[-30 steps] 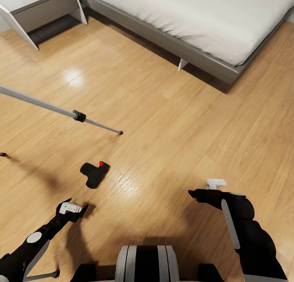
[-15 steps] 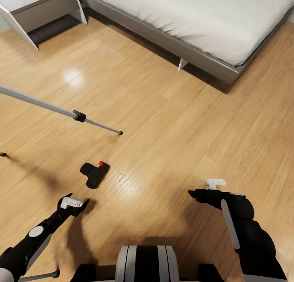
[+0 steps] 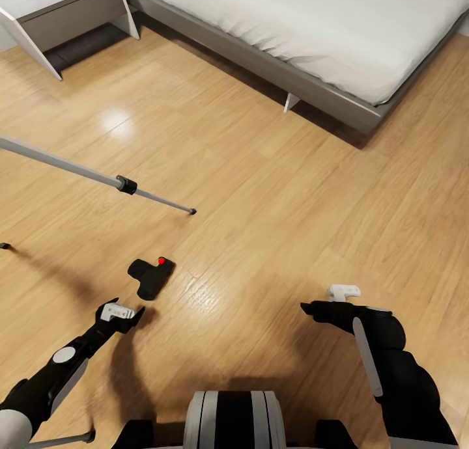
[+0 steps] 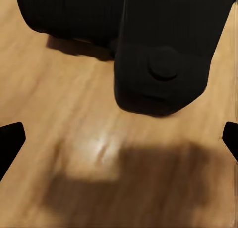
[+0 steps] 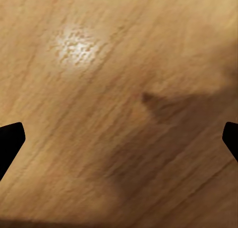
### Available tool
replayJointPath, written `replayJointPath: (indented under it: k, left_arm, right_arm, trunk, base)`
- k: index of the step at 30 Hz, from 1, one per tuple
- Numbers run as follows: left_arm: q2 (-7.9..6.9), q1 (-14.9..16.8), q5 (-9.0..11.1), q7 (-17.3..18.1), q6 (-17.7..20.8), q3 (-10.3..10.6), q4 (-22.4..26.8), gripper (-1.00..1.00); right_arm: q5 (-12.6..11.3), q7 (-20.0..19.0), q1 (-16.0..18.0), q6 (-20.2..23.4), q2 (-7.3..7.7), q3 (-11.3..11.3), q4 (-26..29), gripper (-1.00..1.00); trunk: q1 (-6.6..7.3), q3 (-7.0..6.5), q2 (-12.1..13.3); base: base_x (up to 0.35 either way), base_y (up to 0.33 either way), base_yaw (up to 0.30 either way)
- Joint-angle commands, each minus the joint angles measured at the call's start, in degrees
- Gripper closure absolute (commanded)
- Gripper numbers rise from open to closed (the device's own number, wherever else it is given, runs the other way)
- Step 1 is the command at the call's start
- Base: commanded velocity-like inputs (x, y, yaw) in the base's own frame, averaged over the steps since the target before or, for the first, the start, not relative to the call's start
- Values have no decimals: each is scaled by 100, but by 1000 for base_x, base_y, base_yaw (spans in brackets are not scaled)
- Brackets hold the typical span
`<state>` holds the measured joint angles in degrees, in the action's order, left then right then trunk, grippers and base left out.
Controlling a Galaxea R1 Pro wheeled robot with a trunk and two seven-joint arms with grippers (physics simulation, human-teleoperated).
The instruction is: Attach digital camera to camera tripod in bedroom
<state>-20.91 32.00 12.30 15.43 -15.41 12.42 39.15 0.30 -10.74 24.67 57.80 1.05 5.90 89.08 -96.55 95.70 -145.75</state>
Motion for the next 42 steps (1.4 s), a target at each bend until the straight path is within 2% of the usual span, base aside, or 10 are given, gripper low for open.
replayJointPath:
  k: [1,9,14,25,42]
  left_arm:
    - [10,10,36,7,3,29,-9,-100]
    - [81,103,-410,-16,116,27,-28,-100]
    - [106,168,-590,-20,142,25,-89,-100]
    - [306,203,-763,-22,152,26,-241,-100]
    - [336,383,-859,-30,161,22,-352,-100]
  right_arm:
    - [5,-19,3,24,2,5,5,-100]
    - [5,11,3,23,9,8,5,-100]
    - [5,21,3,22,4,8,5,-100]
    - [5,28,3,21,-13,1,5,-100]
    - [5,28,3,21,-2,5,5,-100]
  trunk:
    - [1,3,-1]
    - [1,3,-1]
    - [1,3,-1]
    - [1,3,-1]
    - [1,3,-1]
  base:
    - [0,0,0]
    - [0,0,0]
    - [0,0,0]
    - [0,0,0]
    - [0,0,0]
